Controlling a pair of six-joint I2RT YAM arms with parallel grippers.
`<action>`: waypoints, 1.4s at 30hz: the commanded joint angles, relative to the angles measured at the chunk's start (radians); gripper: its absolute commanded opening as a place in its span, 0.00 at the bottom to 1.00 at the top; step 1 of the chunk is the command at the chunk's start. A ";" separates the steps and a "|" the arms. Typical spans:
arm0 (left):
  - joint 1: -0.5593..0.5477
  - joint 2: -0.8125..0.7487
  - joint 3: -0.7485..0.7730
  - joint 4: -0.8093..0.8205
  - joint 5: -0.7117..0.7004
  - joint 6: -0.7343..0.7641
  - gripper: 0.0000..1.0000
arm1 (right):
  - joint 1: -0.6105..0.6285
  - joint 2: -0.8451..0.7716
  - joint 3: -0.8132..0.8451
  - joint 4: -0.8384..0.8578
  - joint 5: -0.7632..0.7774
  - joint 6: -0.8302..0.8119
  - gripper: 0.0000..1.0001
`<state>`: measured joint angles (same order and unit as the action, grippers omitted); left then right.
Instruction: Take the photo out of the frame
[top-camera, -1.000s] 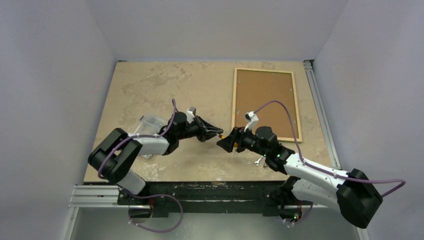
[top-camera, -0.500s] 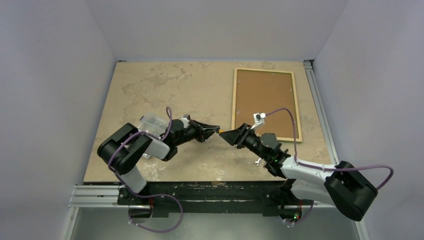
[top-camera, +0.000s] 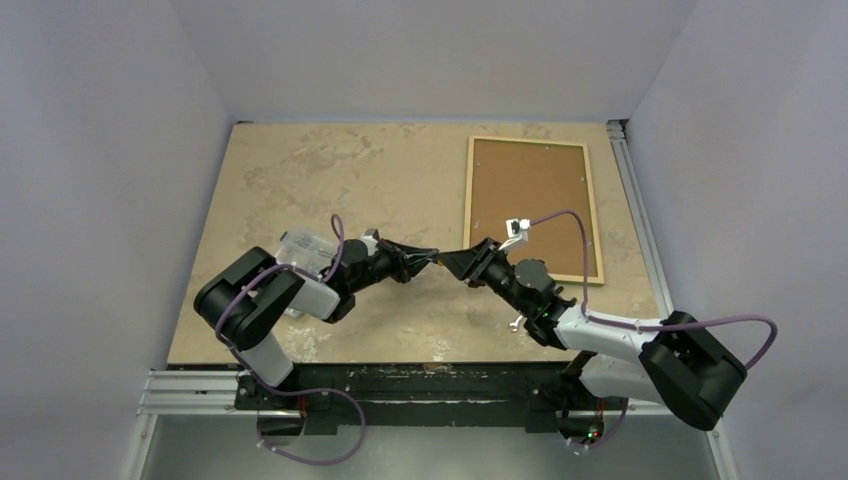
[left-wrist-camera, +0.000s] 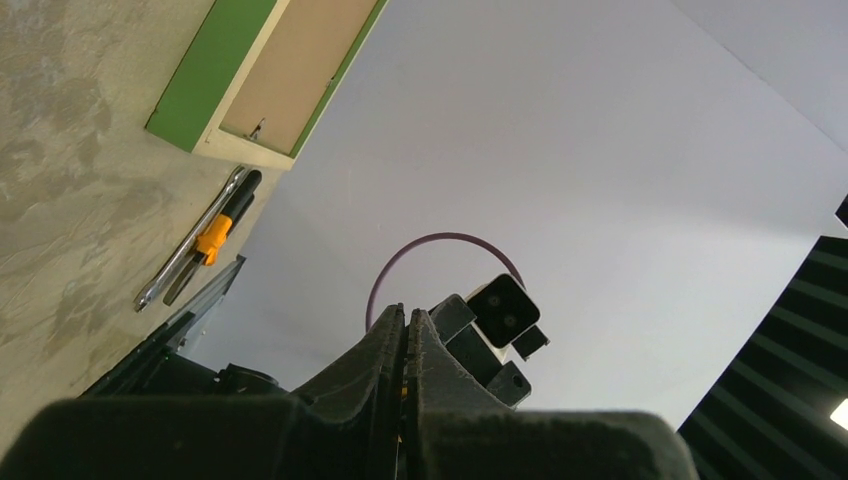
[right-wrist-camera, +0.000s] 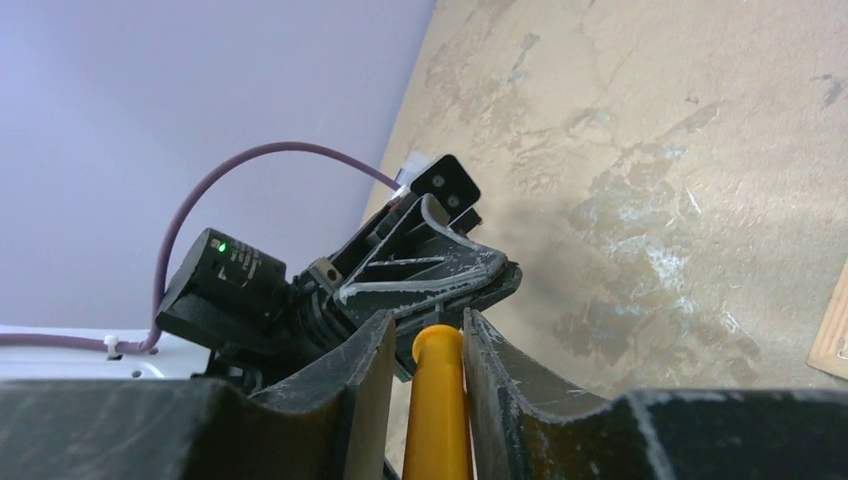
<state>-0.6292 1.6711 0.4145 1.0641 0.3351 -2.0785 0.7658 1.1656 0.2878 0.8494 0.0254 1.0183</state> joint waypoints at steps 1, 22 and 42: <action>-0.009 -0.026 0.012 0.116 -0.017 -0.037 0.00 | 0.007 0.033 0.052 0.023 0.028 -0.011 0.29; -0.012 -0.186 0.039 -0.304 0.047 0.284 0.71 | 0.023 -0.079 0.190 -0.592 0.286 -0.168 0.00; -0.139 0.162 0.855 -1.480 -0.123 1.023 0.81 | -0.154 -0.546 0.376 -1.415 0.518 -0.346 0.00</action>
<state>-0.7403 1.7927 1.1770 -0.2794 0.2535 -1.0130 0.6140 0.6815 0.6128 -0.4667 0.5011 0.6983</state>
